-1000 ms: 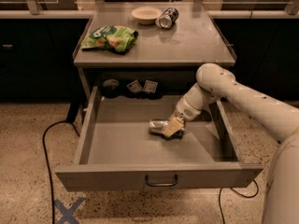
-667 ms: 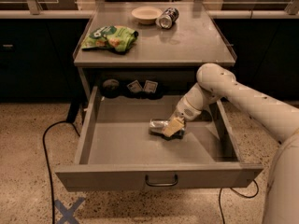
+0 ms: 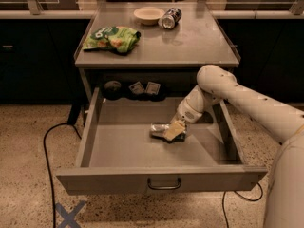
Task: Place redbull can into top drawer
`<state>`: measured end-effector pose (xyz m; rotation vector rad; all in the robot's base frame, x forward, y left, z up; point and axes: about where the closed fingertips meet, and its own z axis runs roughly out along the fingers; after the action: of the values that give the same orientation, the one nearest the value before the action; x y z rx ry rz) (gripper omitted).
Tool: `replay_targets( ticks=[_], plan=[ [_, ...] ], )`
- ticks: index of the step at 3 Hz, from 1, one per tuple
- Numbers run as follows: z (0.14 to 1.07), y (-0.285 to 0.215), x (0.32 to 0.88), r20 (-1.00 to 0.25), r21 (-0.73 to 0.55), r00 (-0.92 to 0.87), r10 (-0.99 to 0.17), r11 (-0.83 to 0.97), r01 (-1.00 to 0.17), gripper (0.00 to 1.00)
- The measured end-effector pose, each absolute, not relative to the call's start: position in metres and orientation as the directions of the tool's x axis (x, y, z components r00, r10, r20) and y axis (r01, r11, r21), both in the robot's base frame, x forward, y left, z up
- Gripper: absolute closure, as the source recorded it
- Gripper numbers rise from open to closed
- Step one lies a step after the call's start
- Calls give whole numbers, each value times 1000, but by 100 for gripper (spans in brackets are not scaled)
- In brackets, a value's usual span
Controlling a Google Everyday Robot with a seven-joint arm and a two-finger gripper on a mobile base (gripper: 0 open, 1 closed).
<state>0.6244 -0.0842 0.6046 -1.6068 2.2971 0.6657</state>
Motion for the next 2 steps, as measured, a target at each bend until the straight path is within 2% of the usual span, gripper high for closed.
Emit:
replay_targets(
  ticks=[1, 2],
  plan=[
    [605, -84, 624, -459, 219, -355, -815, 283, -934, 81],
    [605, -84, 624, -459, 219, -355, -815, 283, -934, 58]
  ],
)
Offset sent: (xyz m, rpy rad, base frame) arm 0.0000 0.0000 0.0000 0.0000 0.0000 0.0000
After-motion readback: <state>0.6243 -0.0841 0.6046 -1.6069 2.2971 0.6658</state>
